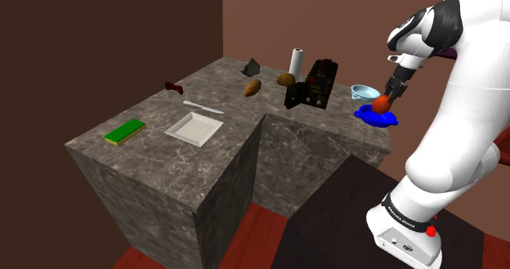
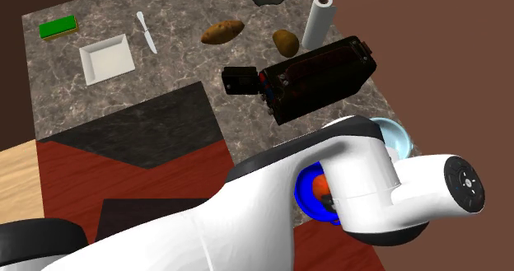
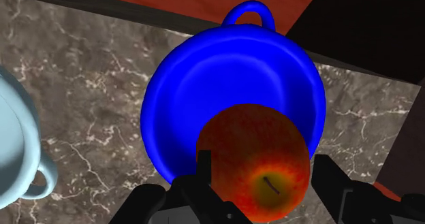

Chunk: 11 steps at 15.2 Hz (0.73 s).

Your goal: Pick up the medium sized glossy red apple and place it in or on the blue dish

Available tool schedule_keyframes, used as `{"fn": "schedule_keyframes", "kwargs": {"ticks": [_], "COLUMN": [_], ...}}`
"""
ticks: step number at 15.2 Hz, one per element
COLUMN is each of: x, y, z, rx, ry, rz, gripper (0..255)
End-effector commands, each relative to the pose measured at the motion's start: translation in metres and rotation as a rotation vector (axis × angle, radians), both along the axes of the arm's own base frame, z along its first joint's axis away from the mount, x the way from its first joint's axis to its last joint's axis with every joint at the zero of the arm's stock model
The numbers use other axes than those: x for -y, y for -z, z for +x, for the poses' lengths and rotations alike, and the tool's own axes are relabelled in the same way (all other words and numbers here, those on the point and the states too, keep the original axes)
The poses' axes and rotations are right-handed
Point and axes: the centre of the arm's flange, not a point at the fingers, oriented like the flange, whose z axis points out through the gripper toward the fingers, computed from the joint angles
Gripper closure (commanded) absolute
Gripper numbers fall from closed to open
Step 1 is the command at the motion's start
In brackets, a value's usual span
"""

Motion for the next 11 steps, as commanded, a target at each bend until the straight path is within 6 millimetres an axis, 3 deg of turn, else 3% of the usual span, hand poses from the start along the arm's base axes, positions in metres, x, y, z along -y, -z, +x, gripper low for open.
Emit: {"fn": "schedule_keyframes", "kwargs": {"ticks": [1,7,8,11], "x": [-0.0007,-0.0007,-0.0007,-0.0007], "y": [0.0036,0.0036,0.0036,0.0036], "z": [0.0001,0.0001,0.0001,0.0001], "rx": [0.0,0.0,0.0,0.0], "ry": [0.0,0.0,0.0,0.0], "rz": [-0.001,-0.001,-0.001,-0.001], "gripper": [255,255,0,0]}}
